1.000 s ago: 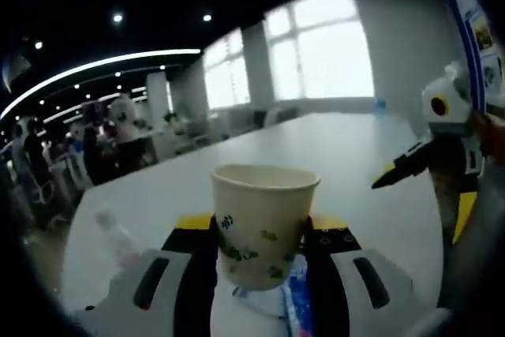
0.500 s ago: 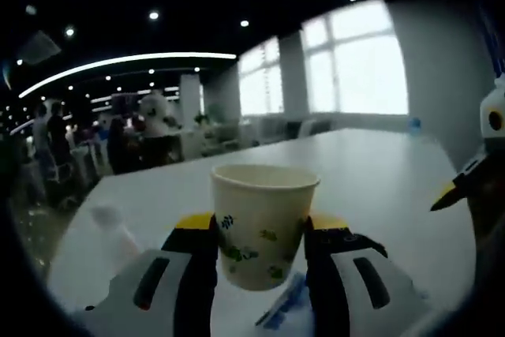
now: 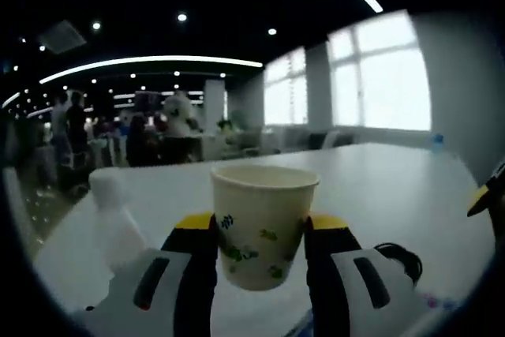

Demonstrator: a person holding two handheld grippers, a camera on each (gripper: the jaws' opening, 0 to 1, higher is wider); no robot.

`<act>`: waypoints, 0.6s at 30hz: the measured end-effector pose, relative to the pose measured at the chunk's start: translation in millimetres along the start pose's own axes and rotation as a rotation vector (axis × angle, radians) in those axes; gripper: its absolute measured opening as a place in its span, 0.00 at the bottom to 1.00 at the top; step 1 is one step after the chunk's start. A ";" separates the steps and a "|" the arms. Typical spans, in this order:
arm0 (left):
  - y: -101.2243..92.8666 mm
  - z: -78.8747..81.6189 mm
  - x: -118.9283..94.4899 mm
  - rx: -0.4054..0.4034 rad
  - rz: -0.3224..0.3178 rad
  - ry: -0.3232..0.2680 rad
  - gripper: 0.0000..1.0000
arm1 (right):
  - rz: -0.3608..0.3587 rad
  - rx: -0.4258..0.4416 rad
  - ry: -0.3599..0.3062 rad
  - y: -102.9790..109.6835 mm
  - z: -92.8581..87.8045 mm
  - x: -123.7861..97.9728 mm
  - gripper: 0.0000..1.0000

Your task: Arrange the tabletop items into an orderly group along one side of the table until the central work area is clear of visible clutter.

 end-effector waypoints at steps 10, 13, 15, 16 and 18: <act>22.2 -22.7 15.1 -0.059 0.082 -0.016 0.41 | 0.006 0.023 0.015 0.2 -5.2 4.5 1.00; 28.3 -28.8 18.4 -0.062 0.104 -0.017 0.41 | 0.001 0.028 0.019 -1.2 -6.6 5.1 1.00; 29.9 -32.3 19.6 -0.068 0.107 -0.016 0.41 | -0.001 0.030 0.026 -1.7 -8.3 5.5 1.00; 30.1 -34.7 20.6 -0.073 0.104 -0.020 0.41 | -0.001 0.031 0.031 -1.9 -9.7 5.9 1.00; 30.4 -39.3 22.2 -0.072 0.105 -0.014 0.41 | -0.003 0.033 0.035 -1.9 -10.6 6.3 1.00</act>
Point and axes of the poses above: the point that each gripper's makers call its tool centre point, and the gripper's own axes: x roughly forward along the fingers, y roughly to its left, z roughly out of its top, the point moved 1 cm from there along -x, roughly backward along the fingers, and after that the axes turned 8 degrees about -x, right-handed, at the moved point
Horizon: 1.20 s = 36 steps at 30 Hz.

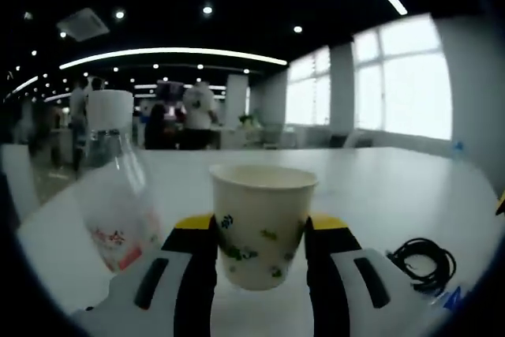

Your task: Arrange the tabletop items into an orderly group along one side of the table until the central work area is clear of visible clutter.

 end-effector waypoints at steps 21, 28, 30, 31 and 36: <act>7.6 -39.4 2.9 0.001 0.015 0.077 0.41 | -0.014 0.015 0.019 -5.1 -4.5 0.5 1.00; 8.8 -44.3 4.1 -0.013 0.013 0.092 0.41 | -0.020 0.023 0.026 -7.1 -5.9 -0.1 1.00; 8.7 -44.6 4.0 -0.031 0.011 0.101 0.41 | -0.017 0.023 0.034 -6.4 -7.2 0.4 1.00; 8.4 -45.8 4.4 -0.038 0.006 0.110 0.41 | -0.014 0.022 0.036 -5.7 -7.5 0.7 1.00; 11.7 -50.7 0.3 -0.065 0.018 0.156 0.42 | 0.003 0.019 0.043 -1.3 -8.2 2.0 1.00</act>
Point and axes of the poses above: the point that each gripper's makers call its tool centre point, and the gripper's own axes: x roughly forward along the fingers, y roughly to its left, z roughly out of its top, the point moved 1 cm from there along -x, roughly backward along the fingers, and after that the axes turned 8 degrees about -x, right-handed, at the moved point
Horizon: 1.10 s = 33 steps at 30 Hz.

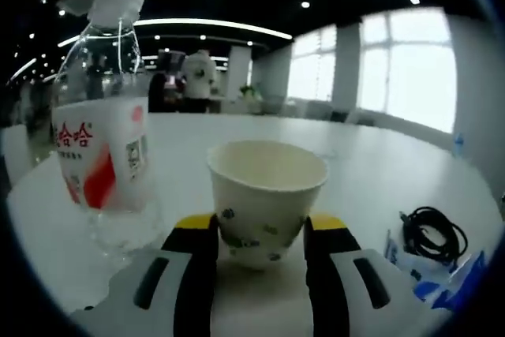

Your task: Arrange the tabletop items into an orderly group along one side of the table until the central work area is clear of visible clutter.

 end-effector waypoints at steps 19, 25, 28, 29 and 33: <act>-23.0 1.8 -28.8 0.063 -0.069 0.105 0.74 | -0.016 -0.017 -0.055 -4.4 11.5 -7.1 1.00; -34.7 -4.1 -44.8 0.094 -0.117 0.149 0.83 | -0.008 -0.024 -0.051 -1.4 11.8 -5.5 1.00; -40.2 -6.4 -53.8 0.128 -0.141 0.156 0.86 | -0.002 -0.033 -0.053 1.3 12.7 -4.3 0.99; -40.5 -6.9 -55.7 0.135 -0.144 0.161 0.86 | 0.000 -0.035 -0.054 2.2 13.0 -4.1 0.99; -43.1 -4.8 -65.9 0.140 -0.164 0.168 0.92 | 0.015 -0.041 -0.063 6.5 15.0 -3.6 0.99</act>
Point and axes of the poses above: the point that each gripper's makers call its tool centre point, and the gripper's own axes: x roughly forward along the fingers, y roughly to its left, z roughly out of its top, the point moved 1 cm from there along -x, roughly backward along the fingers, and after that the axes turned 8 degrees about -x, right-handed, at the moved point
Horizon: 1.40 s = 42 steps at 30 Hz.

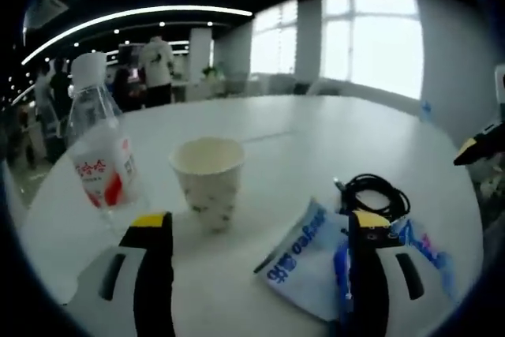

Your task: Arrange the tabletop items into an orderly group along one side of the table until the central work area is clear of visible clutter.

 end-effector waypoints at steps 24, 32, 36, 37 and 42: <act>-33.7 4.4 -60.3 0.144 -0.166 0.076 0.99 | 0.113 -0.009 -0.077 4.5 22.4 2.2 0.97; -46.9 8.5 -82.8 0.146 -0.202 0.083 0.99 | 0.111 -0.001 -0.113 -2.9 32.0 7.1 0.93; -52.3 10.5 -93.2 0.146 -0.217 0.083 0.99 | 0.130 0.005 -0.083 1.0 26.4 17.2 0.89; -53.4 9.8 -95.2 0.135 -0.221 0.088 0.99 | 0.131 -0.002 -0.073 1.4 24.7 19.2 0.88; -60.8 3.3 -108.6 0.125 -0.246 0.099 0.99 | 0.136 -0.017 -0.073 0.0 24.7 28.5 0.85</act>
Point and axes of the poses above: the point that each gripper's makers call its tool centre point, and the gripper's own axes: x roughly forward along the fingers, y roughly to its left, z roughly out of its top, the point moved 1 cm from there along -x, roughly backward along the fingers, and after that the axes turned 8 degrees about -x, right-handed, at the moved point
